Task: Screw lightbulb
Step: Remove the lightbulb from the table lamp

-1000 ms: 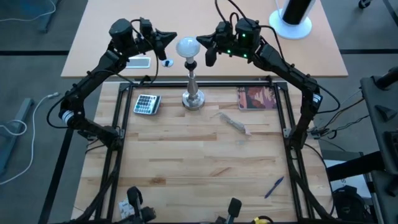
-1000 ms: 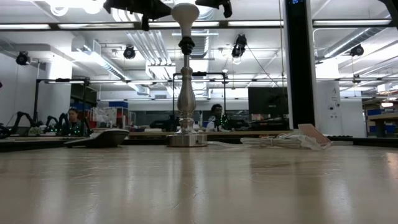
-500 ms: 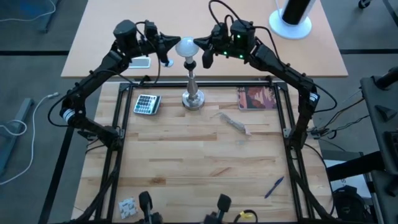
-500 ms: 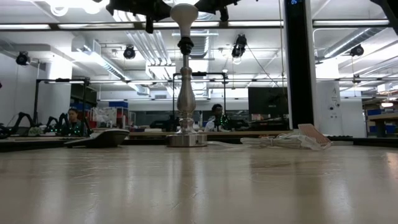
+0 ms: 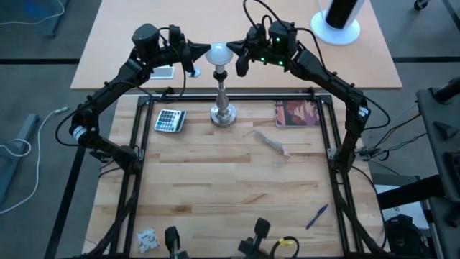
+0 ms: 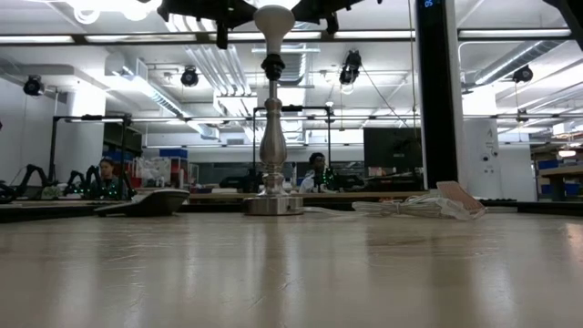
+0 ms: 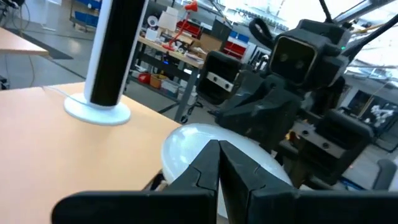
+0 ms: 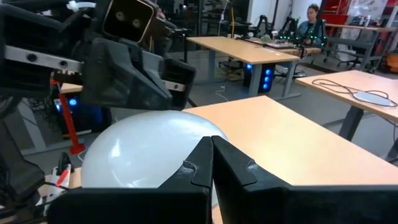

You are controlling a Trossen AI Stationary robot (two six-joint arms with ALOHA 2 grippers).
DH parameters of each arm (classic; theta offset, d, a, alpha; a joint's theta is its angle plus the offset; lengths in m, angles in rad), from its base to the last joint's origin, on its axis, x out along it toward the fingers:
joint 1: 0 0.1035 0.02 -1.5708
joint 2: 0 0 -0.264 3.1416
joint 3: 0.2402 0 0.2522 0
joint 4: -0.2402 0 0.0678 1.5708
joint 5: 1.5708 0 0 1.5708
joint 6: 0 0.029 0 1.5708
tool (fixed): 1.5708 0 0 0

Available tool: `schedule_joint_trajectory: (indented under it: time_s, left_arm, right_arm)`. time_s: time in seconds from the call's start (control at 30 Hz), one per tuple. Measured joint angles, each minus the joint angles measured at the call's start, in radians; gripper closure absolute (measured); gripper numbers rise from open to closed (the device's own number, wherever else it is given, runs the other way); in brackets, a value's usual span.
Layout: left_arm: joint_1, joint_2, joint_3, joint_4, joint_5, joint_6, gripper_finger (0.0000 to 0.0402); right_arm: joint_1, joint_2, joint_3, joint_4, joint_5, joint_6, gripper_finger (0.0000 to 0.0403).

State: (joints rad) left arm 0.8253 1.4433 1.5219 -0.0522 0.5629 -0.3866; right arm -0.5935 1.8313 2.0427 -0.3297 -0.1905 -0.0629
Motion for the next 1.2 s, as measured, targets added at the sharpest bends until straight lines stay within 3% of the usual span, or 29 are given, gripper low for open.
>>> schedule_joint_trajectory:
  time_s: [0.67,0.97,1.2]
  left_arm:
    - [-0.038,-0.007,0.001,0.006,0.014,-0.200,0.0401]
    - [-0.049,-0.037,0.001,0.003,0.002,-0.179,0.0401]
    - [-0.039,-0.065,0.001,0.004,-0.091,-0.072,0.0401]
  right_arm:
    - [-0.006,0.001,-0.026,0.060,0.002,-0.013,0.0403]
    - [-0.005,-0.013,-0.006,0.041,0.004,0.006,0.0403]
    - [-0.005,-0.035,0.025,0.009,0.009,0.010,0.0403]
